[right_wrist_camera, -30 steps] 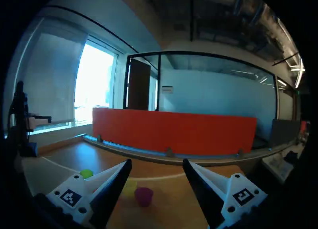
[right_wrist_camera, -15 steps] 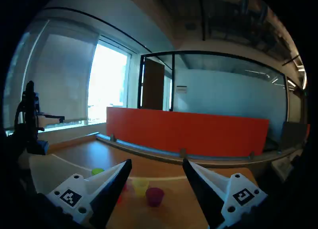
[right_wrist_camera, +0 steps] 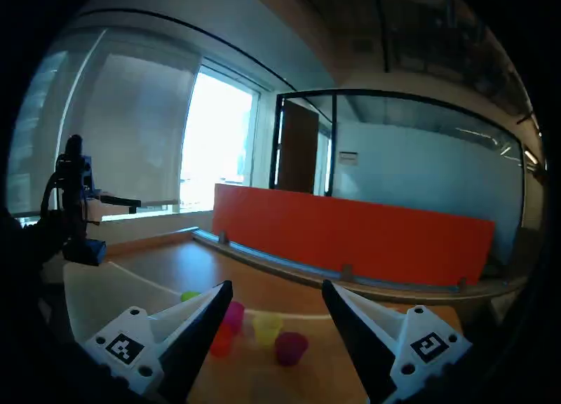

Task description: Pour water

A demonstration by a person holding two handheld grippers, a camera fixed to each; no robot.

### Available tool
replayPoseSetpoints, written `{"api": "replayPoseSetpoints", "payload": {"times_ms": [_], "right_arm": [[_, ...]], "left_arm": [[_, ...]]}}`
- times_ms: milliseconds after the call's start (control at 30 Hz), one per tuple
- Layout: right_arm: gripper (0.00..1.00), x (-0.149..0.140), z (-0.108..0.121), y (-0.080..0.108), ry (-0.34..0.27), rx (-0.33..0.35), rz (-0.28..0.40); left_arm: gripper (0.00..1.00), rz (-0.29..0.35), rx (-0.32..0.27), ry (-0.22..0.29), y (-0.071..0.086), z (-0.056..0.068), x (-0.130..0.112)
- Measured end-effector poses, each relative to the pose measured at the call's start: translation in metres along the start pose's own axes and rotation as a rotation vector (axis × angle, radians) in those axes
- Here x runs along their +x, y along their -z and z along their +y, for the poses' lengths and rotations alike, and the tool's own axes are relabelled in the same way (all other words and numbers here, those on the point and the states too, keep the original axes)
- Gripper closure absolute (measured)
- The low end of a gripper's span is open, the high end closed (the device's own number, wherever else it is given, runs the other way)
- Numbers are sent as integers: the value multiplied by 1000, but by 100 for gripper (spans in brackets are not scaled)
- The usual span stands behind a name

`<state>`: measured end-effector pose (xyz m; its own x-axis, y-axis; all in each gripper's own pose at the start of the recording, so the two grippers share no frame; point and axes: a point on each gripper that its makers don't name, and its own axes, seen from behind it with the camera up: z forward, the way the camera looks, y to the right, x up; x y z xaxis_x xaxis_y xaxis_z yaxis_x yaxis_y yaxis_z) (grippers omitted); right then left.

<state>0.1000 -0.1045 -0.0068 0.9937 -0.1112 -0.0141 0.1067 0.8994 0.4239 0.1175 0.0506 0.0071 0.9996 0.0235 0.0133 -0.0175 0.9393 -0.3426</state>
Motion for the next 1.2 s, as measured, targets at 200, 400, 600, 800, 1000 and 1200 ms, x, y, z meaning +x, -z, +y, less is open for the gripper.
{"api": "replayPoseSetpoints", "payload": {"times_ms": [200, 400, 600, 800, 1000, 1200], "right_arm": [[1, -1, -7, -3, 22, 32, -8], [1, -2, -14, -5, 30, 65, -23], [1, -3, -20, -6, 40, 94, -34], [1, -4, -31, -7, 51, 146, -58], [1, -9, -41, -8, 76, 187, -76], [1, -18, -54, -9, 81, 242, -108]], "left_arm": [[9, -5, -9, -6, -1, 0, -4], [9, -21, -32, -3, -5, 2, -11], [9, -38, -53, -13, -9, 3, -19], [10, -60, -82, -28, -13, 4, -27], [10, -94, -103, -41, -16, 4, -39], [9, -115, -126, -64, -20, 5, -51]]}}
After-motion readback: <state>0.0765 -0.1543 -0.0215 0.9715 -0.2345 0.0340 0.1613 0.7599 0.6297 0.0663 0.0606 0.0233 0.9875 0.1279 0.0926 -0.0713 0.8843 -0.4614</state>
